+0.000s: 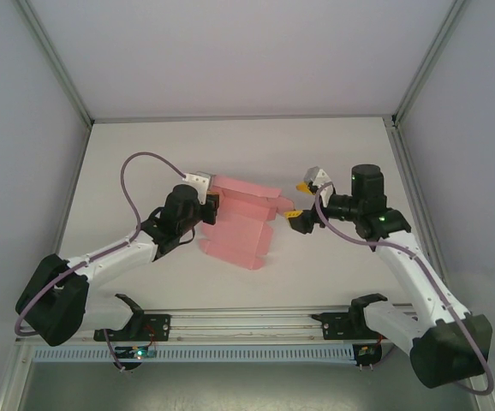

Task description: Assemble paper box

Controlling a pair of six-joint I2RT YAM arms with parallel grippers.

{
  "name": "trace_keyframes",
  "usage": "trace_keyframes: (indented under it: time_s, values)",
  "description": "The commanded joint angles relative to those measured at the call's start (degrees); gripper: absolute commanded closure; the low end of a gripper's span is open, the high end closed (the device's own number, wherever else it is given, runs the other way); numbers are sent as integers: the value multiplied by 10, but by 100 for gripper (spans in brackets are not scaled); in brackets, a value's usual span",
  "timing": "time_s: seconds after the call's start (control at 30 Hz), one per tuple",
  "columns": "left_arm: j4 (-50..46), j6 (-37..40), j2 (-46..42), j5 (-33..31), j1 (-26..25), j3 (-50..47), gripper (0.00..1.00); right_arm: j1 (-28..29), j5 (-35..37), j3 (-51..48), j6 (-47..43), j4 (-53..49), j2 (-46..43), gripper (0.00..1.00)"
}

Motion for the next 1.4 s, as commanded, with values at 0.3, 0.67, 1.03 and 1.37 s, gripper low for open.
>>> trace_keyframes:
  time_s: [0.3,0.67,1.03,1.37]
  values:
    - [166,8,11,123,25,-24,100,3,-234,87,-69,-75,97,95]
    - [230,14,73,172,49,20,100,75,-58,126,-54,-130,106,77]
    - [96,53,-20,67,49,-16,100,39,124,68,48,18,-51,2]
    - [70,58,-19,61,48,-8,100,89,172,178,71,-34,33,2]
